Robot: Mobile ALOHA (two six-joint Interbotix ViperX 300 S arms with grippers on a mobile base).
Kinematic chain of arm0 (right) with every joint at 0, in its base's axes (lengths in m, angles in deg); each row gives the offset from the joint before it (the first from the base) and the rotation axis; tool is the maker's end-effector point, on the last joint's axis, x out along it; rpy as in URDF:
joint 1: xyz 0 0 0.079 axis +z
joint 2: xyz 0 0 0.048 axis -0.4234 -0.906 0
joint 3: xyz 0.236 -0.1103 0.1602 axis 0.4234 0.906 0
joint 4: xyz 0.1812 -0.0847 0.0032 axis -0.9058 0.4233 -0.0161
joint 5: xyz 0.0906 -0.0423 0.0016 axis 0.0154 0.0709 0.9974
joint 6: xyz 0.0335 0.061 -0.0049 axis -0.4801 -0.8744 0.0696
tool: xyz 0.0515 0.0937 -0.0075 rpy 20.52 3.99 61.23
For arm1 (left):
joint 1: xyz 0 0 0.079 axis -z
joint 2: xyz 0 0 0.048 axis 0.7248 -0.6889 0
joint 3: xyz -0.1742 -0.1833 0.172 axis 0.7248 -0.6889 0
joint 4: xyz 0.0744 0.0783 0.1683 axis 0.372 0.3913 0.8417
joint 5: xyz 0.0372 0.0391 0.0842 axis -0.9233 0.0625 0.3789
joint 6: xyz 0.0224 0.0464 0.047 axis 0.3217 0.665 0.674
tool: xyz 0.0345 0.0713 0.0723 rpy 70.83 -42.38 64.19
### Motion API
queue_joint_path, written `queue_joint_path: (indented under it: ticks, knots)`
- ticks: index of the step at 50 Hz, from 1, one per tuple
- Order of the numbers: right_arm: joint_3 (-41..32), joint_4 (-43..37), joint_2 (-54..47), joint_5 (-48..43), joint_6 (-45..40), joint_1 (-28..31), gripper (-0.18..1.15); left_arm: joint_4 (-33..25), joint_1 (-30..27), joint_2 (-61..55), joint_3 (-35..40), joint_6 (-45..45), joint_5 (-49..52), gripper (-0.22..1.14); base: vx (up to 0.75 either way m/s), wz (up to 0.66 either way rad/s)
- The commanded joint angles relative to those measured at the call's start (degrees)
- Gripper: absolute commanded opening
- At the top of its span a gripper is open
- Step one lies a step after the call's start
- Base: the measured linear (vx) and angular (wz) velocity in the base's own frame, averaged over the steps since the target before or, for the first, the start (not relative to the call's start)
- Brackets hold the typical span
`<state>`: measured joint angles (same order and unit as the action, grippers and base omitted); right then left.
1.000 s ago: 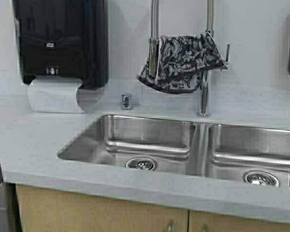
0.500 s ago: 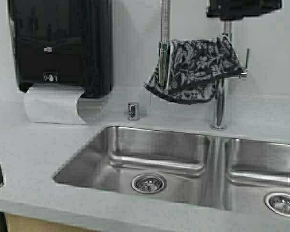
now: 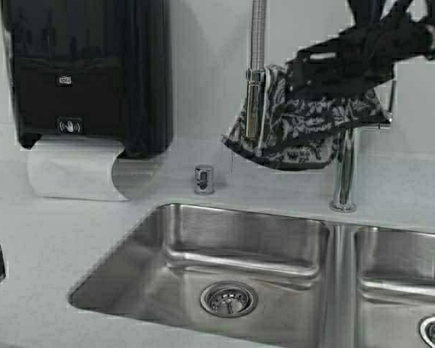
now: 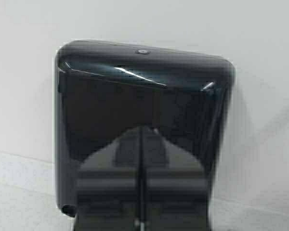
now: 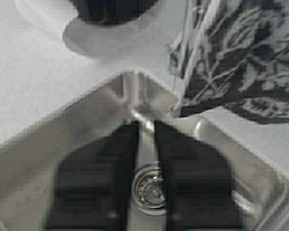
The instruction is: Get the cloth and wipe up the spill under the wine glass
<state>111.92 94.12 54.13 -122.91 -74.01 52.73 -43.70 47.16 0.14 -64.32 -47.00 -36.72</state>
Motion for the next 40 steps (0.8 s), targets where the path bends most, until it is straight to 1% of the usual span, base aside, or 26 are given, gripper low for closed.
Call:
queue_joint_path:
  ticks: [1, 4, 7, 12, 21, 30, 40]
  knots:
    - [-2.46, -0.09, -4.66, -2.2, -0.26, 0.79, 0.87, 0.18, 0.0, -0.62, 0.53, -0.09, -0.18, 0.02, 0.09, 0.01]
    - [-3.16, -0.18, -6.77, -3.25, -0.79, 0.79, 0.95, 0.18, -0.09, -0.62, 0.53, 0.09, -0.18, 0.02, 0.08, 0.01]
    - [-3.87, -0.18, -8.7, -4.57, -1.32, 0.79, 0.99, 0.09, 0.0, -0.62, 0.44, 0.09, -0.26, 0.02, 0.07, 0.0]
    - [-5.1, -0.35, -11.6, -6.33, -1.49, 0.79, 0.99, 0.09, 0.0, -0.62, 0.44, 0.09, -0.26, 0.02, 0.06, 0.01]
    - [-8.79, -4.04, -16.52, -6.5, -1.05, 0.7, 0.99, 0.09, 0.0, -0.62, 0.44, 0.09, -0.18, 0.02, 0.04, 0.0]
    - [-13.45, -6.15, -21.53, -6.5, 0.09, -0.79, 0.99, 0.18, 0.0, -0.62, 0.18, 0.26, -0.18, 0.02, 0.02, 0.0]
    - [-18.81, -6.59, -25.22, -6.5, 0.44, -2.46, 0.99, 0.18, 0.0, -0.62, 0.09, 0.53, -0.18, 0.02, 0.0, 0.0]
